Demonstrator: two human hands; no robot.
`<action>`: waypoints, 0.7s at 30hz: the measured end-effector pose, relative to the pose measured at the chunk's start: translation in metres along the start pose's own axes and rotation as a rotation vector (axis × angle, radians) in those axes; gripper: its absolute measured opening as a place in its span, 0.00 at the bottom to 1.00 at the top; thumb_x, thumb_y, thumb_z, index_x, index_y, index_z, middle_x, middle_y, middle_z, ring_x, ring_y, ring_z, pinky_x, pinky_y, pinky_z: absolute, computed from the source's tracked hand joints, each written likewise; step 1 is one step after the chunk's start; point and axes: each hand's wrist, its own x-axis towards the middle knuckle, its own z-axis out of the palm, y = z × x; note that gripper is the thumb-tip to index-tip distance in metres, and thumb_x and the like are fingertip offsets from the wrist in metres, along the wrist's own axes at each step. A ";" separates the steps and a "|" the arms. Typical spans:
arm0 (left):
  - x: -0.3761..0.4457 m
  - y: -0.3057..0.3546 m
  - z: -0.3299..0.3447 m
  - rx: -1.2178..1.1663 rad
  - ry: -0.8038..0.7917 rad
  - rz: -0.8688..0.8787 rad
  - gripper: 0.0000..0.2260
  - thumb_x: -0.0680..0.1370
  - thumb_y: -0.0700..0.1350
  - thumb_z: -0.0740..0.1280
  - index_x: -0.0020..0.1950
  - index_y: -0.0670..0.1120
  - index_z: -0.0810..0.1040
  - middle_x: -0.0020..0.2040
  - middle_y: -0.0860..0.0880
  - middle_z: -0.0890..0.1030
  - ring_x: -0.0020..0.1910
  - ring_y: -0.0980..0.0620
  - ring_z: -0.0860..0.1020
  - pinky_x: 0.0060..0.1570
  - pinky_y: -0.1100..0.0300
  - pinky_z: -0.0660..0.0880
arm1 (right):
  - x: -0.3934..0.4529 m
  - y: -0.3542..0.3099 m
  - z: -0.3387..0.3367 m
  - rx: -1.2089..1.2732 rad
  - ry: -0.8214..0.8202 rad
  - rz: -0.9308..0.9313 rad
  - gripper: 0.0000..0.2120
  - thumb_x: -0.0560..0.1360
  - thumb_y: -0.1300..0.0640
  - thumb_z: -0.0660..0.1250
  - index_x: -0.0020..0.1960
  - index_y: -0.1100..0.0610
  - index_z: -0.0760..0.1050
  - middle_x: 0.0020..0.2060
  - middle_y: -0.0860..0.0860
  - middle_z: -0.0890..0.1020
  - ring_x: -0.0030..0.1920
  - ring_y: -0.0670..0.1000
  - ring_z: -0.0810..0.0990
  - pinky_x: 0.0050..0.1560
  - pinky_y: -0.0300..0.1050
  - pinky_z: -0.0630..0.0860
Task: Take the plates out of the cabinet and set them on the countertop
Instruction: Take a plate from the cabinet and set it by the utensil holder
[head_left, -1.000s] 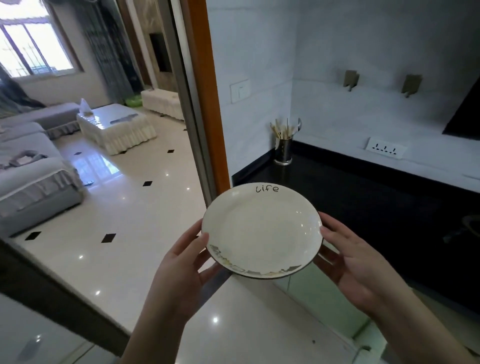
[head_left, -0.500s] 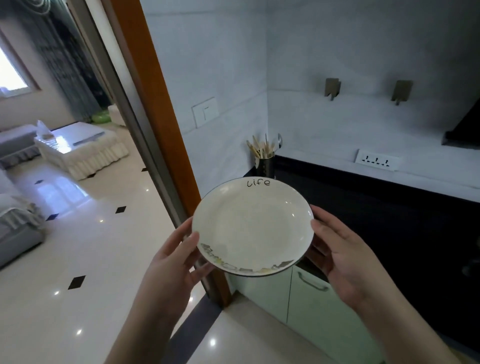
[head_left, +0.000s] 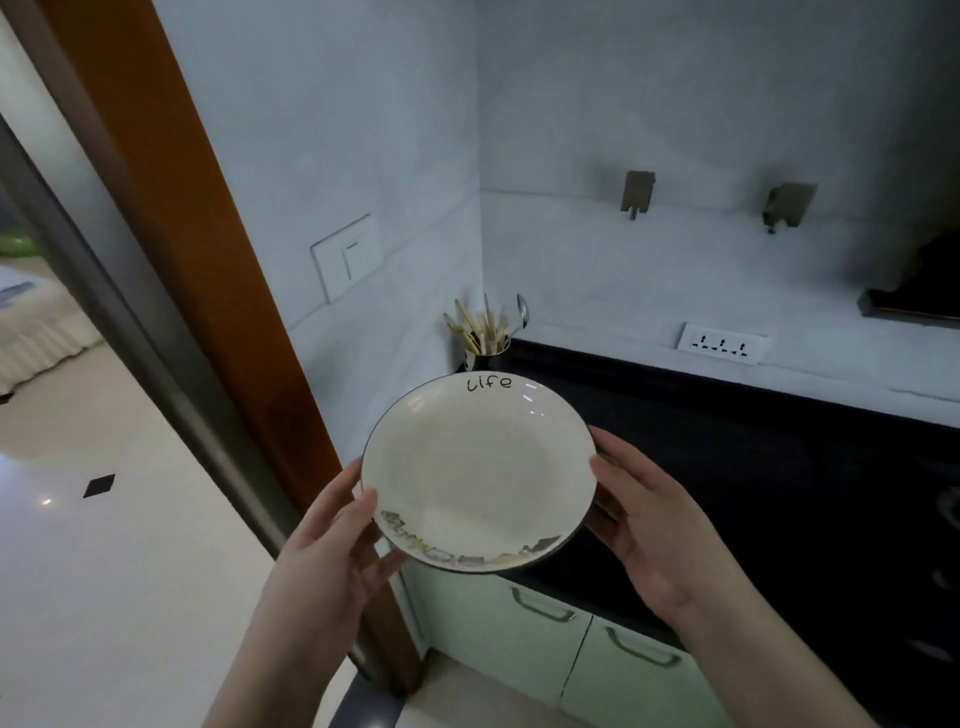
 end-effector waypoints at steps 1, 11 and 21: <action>0.014 0.002 -0.003 0.002 -0.012 -0.010 0.12 0.79 0.40 0.66 0.59 0.51 0.82 0.53 0.43 0.85 0.47 0.45 0.85 0.35 0.54 0.82 | 0.009 0.004 0.004 -0.004 0.020 0.003 0.14 0.80 0.59 0.61 0.58 0.46 0.81 0.56 0.49 0.84 0.56 0.50 0.83 0.47 0.41 0.80; 0.137 -0.006 -0.001 0.113 -0.209 -0.165 0.12 0.78 0.42 0.68 0.58 0.54 0.83 0.54 0.45 0.85 0.52 0.46 0.84 0.39 0.53 0.82 | 0.073 0.050 -0.003 -0.067 0.299 0.025 0.14 0.80 0.62 0.63 0.59 0.48 0.79 0.54 0.46 0.84 0.55 0.49 0.83 0.50 0.47 0.81; 0.234 -0.094 0.011 0.225 -0.098 -0.264 0.13 0.80 0.40 0.67 0.60 0.57 0.79 0.51 0.52 0.86 0.53 0.48 0.84 0.49 0.45 0.82 | 0.170 0.105 -0.047 -0.306 0.329 0.143 0.14 0.78 0.62 0.64 0.58 0.46 0.75 0.54 0.44 0.82 0.52 0.43 0.83 0.49 0.42 0.81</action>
